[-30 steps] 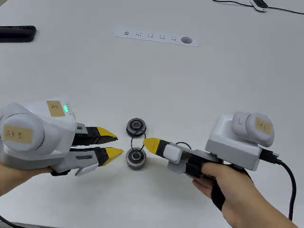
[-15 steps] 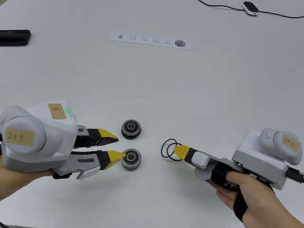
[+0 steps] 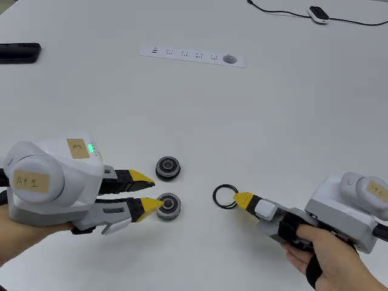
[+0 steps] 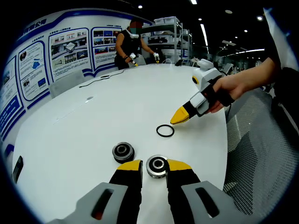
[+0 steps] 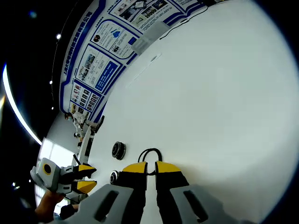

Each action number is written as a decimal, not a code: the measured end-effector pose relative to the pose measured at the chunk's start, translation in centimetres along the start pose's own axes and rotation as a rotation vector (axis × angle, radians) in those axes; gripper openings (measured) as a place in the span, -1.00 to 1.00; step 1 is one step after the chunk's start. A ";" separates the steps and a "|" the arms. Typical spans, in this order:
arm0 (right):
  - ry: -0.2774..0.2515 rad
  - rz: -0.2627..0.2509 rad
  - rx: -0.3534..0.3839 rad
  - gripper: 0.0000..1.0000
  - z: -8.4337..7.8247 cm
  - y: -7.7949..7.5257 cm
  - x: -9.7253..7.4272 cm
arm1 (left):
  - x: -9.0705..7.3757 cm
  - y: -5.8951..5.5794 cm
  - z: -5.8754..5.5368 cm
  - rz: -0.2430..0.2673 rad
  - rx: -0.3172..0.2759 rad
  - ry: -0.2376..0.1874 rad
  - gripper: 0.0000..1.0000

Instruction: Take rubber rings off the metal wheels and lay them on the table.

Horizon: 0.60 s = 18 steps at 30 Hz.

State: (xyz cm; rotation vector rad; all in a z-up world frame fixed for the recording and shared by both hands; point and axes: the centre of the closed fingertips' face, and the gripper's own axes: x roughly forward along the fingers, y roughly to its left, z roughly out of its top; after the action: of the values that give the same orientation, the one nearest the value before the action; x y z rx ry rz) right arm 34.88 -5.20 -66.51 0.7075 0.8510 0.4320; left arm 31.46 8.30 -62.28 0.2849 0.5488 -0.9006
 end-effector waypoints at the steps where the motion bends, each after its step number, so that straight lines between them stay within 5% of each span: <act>1: 0.002 -0.009 -0.012 -0.84 -0.1 -0.1 -0.1 | 0.1 0.0 0.0 -0.002 0.001 0.000 -0.60; 10: -0.060 0.001 -0.060 -0.80 1.9 0.2 -1.1 | 0.6 -0.3 0.1 -0.017 0.011 0.005 -0.61; 18: -0.054 0.147 -0.165 -0.73 2.1 3.6 -0.9 | 1.4 -0.7 0.3 -0.035 0.024 0.021 -0.62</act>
State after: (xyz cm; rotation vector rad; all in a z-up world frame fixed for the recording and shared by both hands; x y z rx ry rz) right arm 35.80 -4.03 -62.52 0.6281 0.7060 0.6056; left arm 31.66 6.78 -62.80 0.3072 0.5641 -0.9390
